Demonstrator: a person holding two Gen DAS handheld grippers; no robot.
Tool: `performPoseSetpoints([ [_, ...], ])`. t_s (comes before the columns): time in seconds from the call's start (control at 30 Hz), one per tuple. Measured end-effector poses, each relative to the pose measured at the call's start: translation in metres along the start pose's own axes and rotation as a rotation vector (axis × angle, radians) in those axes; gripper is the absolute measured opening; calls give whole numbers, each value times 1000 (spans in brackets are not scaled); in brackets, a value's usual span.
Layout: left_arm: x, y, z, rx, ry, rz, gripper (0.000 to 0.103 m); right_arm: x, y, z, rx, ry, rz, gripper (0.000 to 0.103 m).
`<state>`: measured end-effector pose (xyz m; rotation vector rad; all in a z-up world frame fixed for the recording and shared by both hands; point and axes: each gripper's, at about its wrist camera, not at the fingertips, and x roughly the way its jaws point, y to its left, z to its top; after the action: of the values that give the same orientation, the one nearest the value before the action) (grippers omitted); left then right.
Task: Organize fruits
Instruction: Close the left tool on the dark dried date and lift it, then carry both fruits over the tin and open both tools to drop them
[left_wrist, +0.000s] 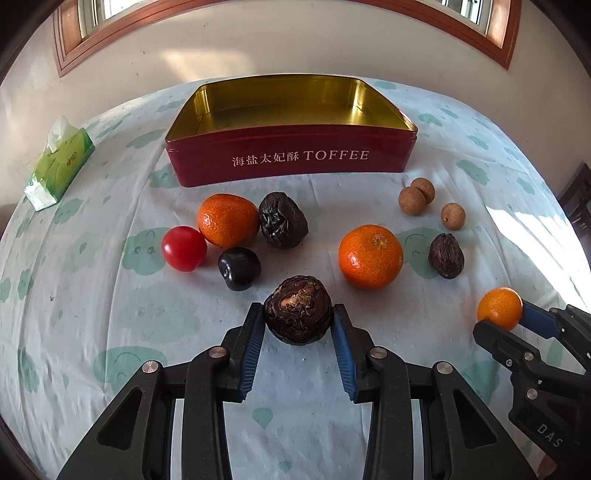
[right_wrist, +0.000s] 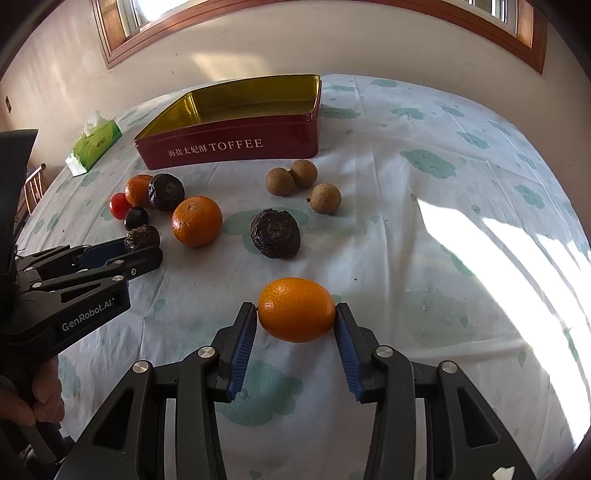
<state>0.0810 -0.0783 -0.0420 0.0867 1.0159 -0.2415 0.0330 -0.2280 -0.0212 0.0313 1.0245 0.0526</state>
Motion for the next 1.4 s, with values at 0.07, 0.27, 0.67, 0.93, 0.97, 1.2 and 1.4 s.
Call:
performPoseSetpoints([
  [0.07, -5, 1, 0, 1, -8, -2, 38, -3, 0, 1, -1, -6, 2, 41],
  [0.27, -23, 11, 7, -10, -42, -6, 38, -13, 4, 10, -23, -31, 0, 41],
  [0.67, -48, 59, 67, -59, -164, 51, 38, -30, 2, 71, -52, -128, 17, 40],
  [0.93, -30, 89, 132, -68, -187, 113, 38, -12, 9, 141, -79, -167, 37, 40],
  [0.97, -25, 91, 139, -71, -178, 116, 38, -7, 11, 149, -84, -165, 42, 40],
  [1.2, 20, 95, 164, -42, -115, 109, 38, 42, 23, 184, -113, -99, 54, 40],
  [1.4, 52, 92, 164, -20, -59, 79, 38, 75, 29, 189, -128, -43, 53, 40],
])
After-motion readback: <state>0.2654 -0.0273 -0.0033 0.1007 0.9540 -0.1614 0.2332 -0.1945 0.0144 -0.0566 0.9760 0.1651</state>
